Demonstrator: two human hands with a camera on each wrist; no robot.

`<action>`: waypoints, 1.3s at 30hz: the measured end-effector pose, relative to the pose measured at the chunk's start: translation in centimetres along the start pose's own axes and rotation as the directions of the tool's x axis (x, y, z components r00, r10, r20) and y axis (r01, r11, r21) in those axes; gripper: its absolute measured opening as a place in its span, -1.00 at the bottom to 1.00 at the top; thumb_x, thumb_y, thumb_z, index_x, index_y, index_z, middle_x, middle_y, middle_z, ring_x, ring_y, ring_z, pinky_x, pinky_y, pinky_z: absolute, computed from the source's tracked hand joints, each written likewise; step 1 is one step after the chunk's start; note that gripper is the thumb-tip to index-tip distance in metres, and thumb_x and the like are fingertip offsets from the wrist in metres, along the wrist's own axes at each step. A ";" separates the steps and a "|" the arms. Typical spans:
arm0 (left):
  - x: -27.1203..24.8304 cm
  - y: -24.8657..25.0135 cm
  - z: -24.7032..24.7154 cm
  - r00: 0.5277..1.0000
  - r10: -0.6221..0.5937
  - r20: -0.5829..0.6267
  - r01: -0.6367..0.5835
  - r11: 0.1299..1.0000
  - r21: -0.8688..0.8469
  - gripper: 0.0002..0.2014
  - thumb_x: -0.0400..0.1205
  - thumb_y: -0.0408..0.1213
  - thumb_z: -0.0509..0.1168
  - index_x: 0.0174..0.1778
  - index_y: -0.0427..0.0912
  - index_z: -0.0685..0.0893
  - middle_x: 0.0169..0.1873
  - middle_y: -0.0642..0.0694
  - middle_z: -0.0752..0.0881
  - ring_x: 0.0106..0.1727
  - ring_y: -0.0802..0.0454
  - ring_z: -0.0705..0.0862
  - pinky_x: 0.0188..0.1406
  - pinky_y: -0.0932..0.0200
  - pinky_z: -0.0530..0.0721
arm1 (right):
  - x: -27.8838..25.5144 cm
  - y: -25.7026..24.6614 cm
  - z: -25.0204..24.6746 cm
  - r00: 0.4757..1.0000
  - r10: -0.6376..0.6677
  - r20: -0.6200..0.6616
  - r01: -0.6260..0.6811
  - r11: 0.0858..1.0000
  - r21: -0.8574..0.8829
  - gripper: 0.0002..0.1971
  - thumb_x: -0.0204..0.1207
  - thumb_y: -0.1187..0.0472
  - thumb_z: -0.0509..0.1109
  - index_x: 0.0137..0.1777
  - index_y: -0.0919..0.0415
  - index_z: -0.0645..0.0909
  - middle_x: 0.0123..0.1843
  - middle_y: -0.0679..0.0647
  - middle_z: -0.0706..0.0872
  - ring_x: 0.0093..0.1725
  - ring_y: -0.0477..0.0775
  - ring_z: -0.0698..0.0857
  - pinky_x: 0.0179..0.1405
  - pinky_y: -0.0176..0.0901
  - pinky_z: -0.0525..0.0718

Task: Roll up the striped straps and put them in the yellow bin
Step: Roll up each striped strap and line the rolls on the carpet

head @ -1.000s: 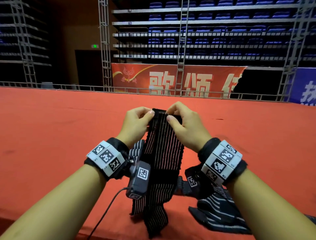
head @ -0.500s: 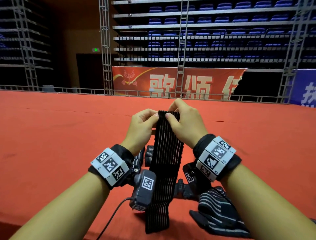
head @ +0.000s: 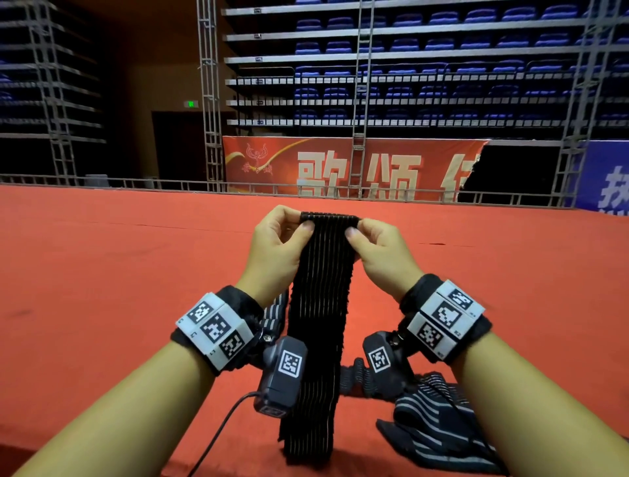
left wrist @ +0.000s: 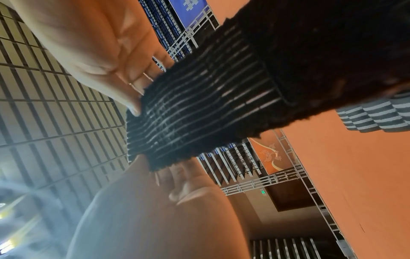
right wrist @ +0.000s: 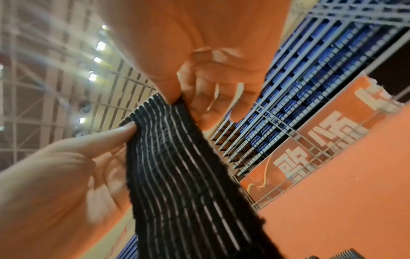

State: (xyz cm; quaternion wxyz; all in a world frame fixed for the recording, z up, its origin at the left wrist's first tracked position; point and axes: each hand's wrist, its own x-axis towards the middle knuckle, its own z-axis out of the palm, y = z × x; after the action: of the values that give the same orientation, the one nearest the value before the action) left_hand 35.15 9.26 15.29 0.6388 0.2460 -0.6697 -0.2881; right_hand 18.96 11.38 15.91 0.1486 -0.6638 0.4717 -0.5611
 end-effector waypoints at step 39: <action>-0.8 -8.7 2.3 0.886 -0.376 0.269 0.370 0.926 0.076 -0.84 0.66 -0.36 0.36 -0.21 -0.10 0.56 -0.37 -0.15 0.62 -0.40 0.03 0.52 -0.44 0.20 0.45 | -0.5 9.2 0.9 0.975 0.143 0.169 -0.157 0.985 0.068 -0.65 0.46 0.61 0.22 -0.29 0.11 0.38 -0.35 0.28 0.56 -0.40 0.07 0.47 -0.44 -0.05 0.34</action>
State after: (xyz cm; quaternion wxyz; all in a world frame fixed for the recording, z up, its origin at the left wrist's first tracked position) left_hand 32.60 3.76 8.57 0.4679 0.3340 -0.6962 -0.4298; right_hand 15.61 6.82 8.63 0.2555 -0.6635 0.4837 -0.5105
